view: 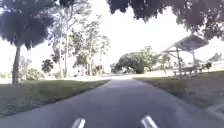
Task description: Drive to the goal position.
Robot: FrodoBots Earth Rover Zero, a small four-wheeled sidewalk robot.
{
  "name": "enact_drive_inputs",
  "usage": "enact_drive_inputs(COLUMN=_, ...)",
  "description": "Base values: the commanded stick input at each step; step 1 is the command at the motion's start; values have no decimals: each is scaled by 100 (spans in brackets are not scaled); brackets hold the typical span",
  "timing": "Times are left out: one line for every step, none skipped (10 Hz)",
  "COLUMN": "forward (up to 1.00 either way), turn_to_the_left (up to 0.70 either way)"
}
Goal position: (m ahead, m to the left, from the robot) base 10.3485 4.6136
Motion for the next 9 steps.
enact_drive_inputs(forward=70, turn_to_the_left=0)
enact_drive_inputs(forward=70, turn_to_the_left=0)
enact_drive_inputs(forward=70, turn_to_the_left=0)
enact_drive_inputs(forward=70, turn_to_the_left=0)
enact_drive_inputs(forward=70, turn_to_the_left=0)
enact_drive_inputs(forward=70, turn_to_the_left=0)
enact_drive_inputs(forward=70, turn_to_the_left=0)
enact_drive_inputs(forward=70, turn_to_the_left=0)
enact_drive_inputs(forward=70, turn_to_the_left=0)
